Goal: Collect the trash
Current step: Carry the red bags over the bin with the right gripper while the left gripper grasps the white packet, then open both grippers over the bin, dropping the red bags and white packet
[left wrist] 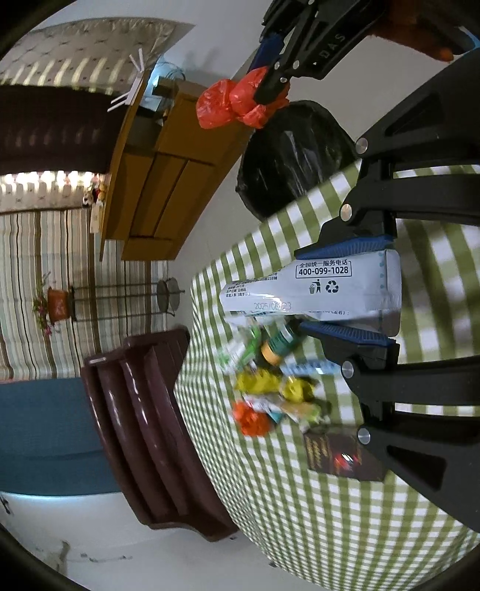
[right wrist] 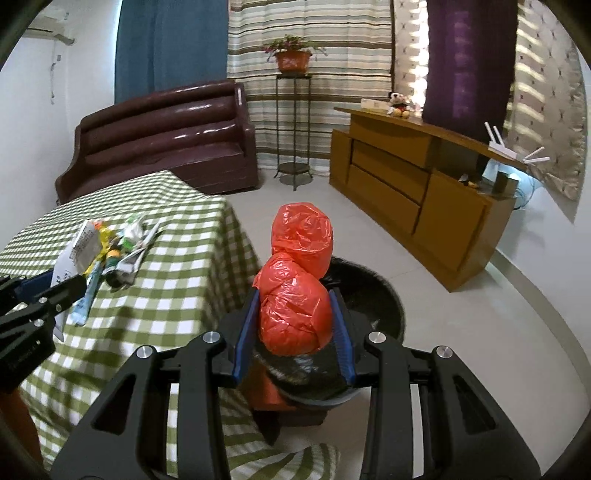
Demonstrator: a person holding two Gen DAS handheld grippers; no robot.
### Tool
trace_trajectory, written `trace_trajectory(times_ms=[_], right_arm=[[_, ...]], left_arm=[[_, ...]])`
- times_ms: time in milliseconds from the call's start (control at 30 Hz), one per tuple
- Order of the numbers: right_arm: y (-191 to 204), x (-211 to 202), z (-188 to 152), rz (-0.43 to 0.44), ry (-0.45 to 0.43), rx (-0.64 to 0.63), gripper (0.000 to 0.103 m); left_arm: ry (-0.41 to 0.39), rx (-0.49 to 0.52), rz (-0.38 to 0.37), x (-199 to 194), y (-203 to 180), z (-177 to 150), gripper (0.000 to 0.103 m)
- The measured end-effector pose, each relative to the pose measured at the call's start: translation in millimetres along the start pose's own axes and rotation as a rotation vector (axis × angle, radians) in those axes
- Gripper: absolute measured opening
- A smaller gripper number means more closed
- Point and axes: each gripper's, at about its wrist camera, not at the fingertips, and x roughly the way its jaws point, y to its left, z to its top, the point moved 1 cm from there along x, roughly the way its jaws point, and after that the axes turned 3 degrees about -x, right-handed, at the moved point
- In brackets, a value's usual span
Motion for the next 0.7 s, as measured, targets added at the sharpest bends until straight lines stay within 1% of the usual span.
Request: trace_trajectory(times_ms=[333,700], right_arm=[[-20.4,20.3,4.2,-0.064,0.007,-0.003,0.036],[-35.3,49.4,0.6,-0.086,0.051,0.033,0.037]], left_arm=[[0.016,0.064,-0.042,41.1,-52.0,23.4,0.035],[0.044,0.133,-0.055,80.6,-92.7,41.7,0.035]])
